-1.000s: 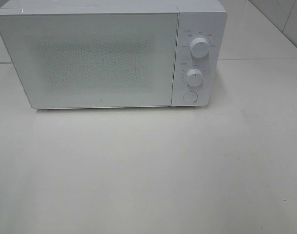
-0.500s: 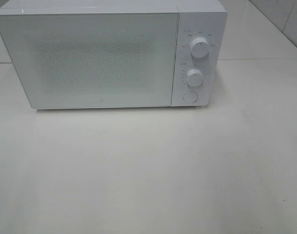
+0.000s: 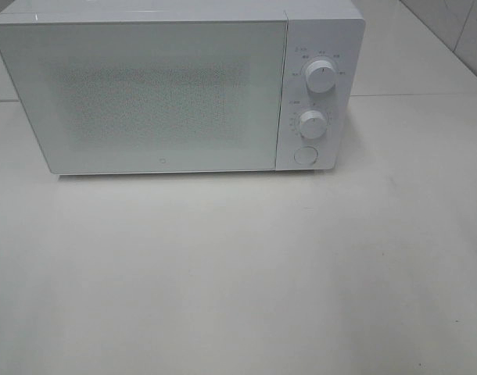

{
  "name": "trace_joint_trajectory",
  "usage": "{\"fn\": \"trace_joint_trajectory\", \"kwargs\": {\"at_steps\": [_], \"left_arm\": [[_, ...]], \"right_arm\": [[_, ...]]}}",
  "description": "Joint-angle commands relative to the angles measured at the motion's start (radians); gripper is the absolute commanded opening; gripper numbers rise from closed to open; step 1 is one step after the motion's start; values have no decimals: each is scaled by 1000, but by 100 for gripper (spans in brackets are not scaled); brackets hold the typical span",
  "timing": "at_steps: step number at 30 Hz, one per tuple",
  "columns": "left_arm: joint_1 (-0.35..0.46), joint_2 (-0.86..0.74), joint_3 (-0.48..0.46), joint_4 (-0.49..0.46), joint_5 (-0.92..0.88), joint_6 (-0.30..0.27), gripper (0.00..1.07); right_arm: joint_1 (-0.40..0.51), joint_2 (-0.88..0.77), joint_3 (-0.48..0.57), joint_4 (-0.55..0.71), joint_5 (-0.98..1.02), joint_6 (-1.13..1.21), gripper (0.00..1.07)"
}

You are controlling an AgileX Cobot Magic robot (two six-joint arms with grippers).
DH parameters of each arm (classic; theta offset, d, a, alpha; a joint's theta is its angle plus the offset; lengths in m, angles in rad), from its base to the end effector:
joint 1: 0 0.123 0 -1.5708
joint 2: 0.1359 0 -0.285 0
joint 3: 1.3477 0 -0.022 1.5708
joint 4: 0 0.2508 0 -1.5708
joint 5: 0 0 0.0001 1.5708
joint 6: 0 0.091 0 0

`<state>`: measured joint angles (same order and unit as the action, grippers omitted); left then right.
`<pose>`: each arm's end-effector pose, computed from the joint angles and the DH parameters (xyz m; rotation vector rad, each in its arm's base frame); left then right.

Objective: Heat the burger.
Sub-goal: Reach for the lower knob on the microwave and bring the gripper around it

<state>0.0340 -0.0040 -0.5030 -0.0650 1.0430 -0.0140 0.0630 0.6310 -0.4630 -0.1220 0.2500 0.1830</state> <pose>-0.0050 -0.0053 0.2797 -0.0459 2.0180 -0.0648 0.1325 0.0056 0.2930 0.0221 1.9000 0.0582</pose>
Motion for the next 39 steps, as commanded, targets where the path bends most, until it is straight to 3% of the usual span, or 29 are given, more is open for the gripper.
{"fn": "trace_joint_trajectory", "kwargs": {"at_steps": [1,14,24,30,33,39], "left_arm": [[4,-21,3,-8,-11,2,100],[4,-21,3,-8,-11,2,100],[4,-21,3,-8,-11,2,100],[4,-21,3,-8,-11,2,100],[4,-21,3,-8,-11,2,100],[4,-21,3,-8,-11,2,100]], "right_arm": [[-3,53,4,-1,-72,18,76],[-3,253,10,-8,-305,24,76],[-3,432,118,-1,-701,21,76],[-3,487,158,8,-839,3,76],[36,550,199,122,-981,-116,76],[125,608,222,249,-1084,-255,76]]}}
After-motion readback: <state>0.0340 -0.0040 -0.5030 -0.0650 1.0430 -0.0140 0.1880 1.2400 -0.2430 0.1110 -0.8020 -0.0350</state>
